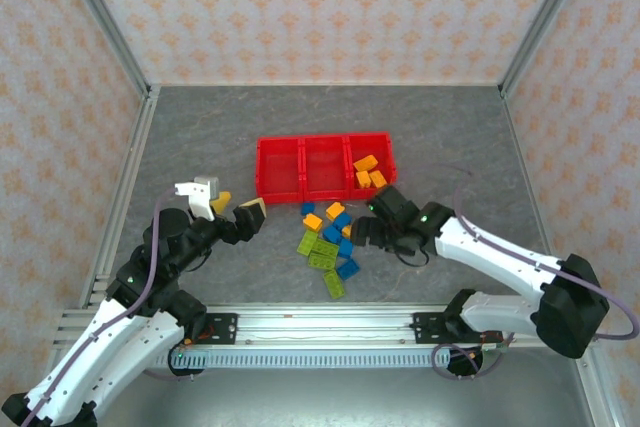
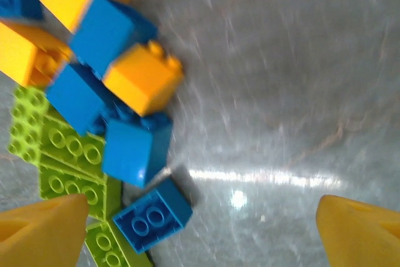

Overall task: Sort the legos into containers by color
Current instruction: Pick up the lego from the bottom-center of the table.

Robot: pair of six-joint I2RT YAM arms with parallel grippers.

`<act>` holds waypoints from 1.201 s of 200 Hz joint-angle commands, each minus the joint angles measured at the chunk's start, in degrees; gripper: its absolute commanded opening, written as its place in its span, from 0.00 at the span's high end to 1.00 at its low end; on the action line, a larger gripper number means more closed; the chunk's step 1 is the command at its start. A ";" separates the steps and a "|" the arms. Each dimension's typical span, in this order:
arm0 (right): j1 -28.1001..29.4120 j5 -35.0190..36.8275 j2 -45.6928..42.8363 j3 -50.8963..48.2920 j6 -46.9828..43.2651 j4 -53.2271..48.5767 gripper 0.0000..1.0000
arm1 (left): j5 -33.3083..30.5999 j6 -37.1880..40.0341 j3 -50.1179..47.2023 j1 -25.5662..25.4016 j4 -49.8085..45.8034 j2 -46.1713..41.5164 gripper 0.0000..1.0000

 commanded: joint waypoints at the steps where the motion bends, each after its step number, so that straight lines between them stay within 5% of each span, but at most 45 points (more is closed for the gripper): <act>1: 4.97 1.40 -1.46 -2.77 16.29 1.86 0.07 | 0.59 0.37 -0.58 -0.42 1.08 -0.10 0.01; 60: 18.00 6.78 6.02 -2.70 33.68 5.31 0.11 | 1.71 0.56 -0.56 -0.40 1.16 -0.35 0.01; 90: 18.48 11.32 9.02 0.47 36.25 3.60 0.29 | 2.56 0.65 -0.80 -0.41 1.60 -0.97 0.01; 240: 20.26 13.25 23.15 6.33 45.49 1.15 0.31 | 7.64 1.61 -1.16 -0.39 2.66 -7.07 0.01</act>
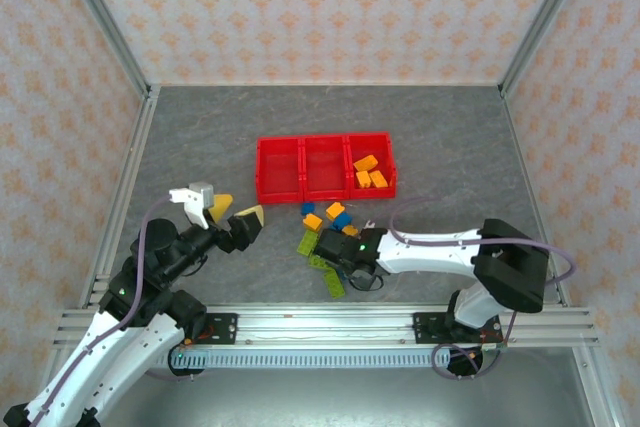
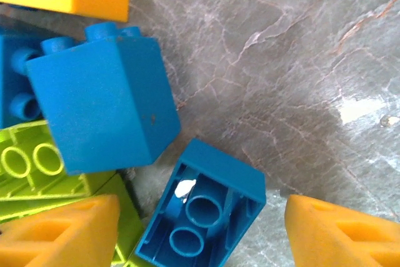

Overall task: Sort the legos into containers by color
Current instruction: Pick up the lego from the bottom-center of the table.

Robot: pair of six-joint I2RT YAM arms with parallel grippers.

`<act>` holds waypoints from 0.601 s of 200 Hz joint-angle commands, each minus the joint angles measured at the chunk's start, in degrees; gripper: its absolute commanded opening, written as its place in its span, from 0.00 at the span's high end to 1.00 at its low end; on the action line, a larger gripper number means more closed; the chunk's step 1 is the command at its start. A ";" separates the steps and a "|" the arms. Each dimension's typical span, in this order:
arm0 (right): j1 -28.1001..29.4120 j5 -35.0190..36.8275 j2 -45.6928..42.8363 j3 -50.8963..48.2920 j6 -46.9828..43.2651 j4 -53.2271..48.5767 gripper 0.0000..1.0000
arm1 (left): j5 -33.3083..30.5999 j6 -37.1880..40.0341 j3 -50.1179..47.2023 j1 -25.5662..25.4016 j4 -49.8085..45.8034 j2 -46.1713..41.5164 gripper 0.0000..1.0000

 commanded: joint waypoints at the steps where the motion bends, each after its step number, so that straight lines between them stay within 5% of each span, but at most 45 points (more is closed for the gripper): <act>1: 0.41 2.62 2.03 1.09 1.78 -2.92 0.31 | 1.93 1.39 -0.31 -0.39 2.13 -1.24 0.01; 120: -1.44 7.36 2.93 -0.40 -0.79 -5.98 0.46 | 1.51 1.39 -0.37 -0.53 2.00 -2.36 0.01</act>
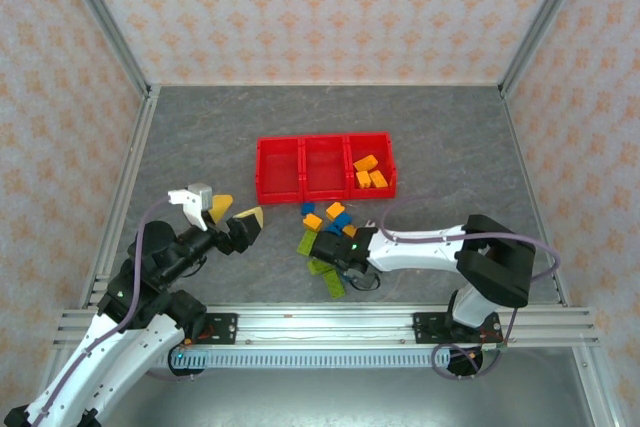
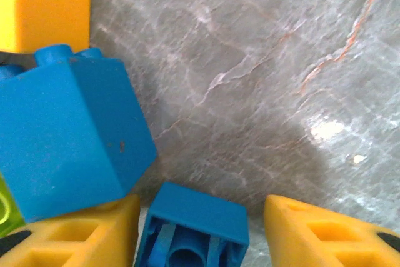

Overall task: Sort the legos into containers by color
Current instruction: Pick up the lego from the bottom-center of the table.

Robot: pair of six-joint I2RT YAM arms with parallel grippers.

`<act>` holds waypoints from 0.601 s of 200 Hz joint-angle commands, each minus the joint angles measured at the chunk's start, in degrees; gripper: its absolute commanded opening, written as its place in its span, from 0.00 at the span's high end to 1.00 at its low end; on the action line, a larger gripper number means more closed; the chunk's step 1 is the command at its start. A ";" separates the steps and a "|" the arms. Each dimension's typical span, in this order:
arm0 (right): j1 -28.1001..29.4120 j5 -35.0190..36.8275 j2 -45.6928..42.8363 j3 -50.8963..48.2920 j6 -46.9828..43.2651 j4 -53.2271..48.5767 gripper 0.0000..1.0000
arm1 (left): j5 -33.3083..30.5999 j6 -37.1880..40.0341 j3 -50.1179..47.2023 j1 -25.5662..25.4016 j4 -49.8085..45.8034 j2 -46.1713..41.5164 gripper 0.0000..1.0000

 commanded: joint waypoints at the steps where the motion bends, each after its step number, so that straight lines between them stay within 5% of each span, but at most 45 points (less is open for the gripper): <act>1: -0.95 3.91 -0.80 -1.46 -0.74 -3.06 0.46 | 0.78 1.39 -0.27 -0.54 1.85 -1.21 0.01; 120: -3.01 8.42 -4.96 -0.11 -12.14 -1.41 0.73 | -1.43 0.96 -0.12 -0.55 1.25 -0.31 0.01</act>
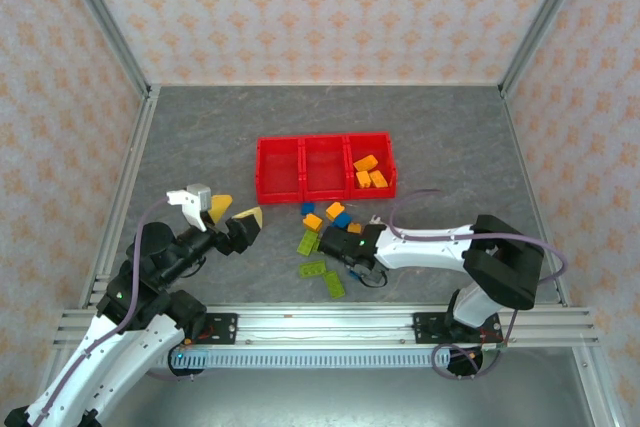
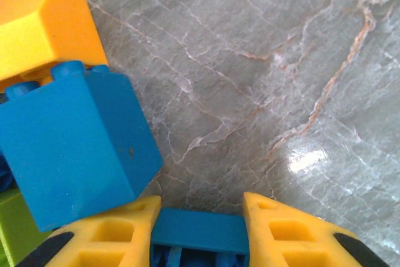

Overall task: Sort the legos into containers by color
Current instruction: Pick up the lego from the bottom-center of the table, then place the lego in the container.

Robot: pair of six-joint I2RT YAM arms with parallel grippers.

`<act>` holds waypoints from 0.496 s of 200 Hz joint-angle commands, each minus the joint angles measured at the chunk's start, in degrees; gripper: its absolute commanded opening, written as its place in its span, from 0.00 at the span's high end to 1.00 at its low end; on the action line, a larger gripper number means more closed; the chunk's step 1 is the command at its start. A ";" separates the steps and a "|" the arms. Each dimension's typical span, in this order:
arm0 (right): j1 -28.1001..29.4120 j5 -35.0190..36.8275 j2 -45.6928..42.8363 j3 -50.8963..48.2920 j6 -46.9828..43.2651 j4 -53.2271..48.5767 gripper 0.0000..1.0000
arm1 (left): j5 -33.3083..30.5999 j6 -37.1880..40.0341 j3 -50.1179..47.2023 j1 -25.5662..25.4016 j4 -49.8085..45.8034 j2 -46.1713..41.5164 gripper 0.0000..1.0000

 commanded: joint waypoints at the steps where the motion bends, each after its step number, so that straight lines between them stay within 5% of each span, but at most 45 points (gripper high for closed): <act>1: -0.47 4.83 -2.68 2.41 -5.24 -1.90 0.73 | -1.23 0.95 -0.06 -0.55 1.13 0.15 0.01; 36: -1.69 9.22 -7.38 9.56 -15.31 -5.30 0.83 | -3.57 0.53 0.12 -0.73 0.59 0.21 0.01; 99: -12.59 12.33 -1.64 25.91 -43.71 0.91 0.80 | -6.66 0.10 0.01 -0.80 0.40 0.80 0.01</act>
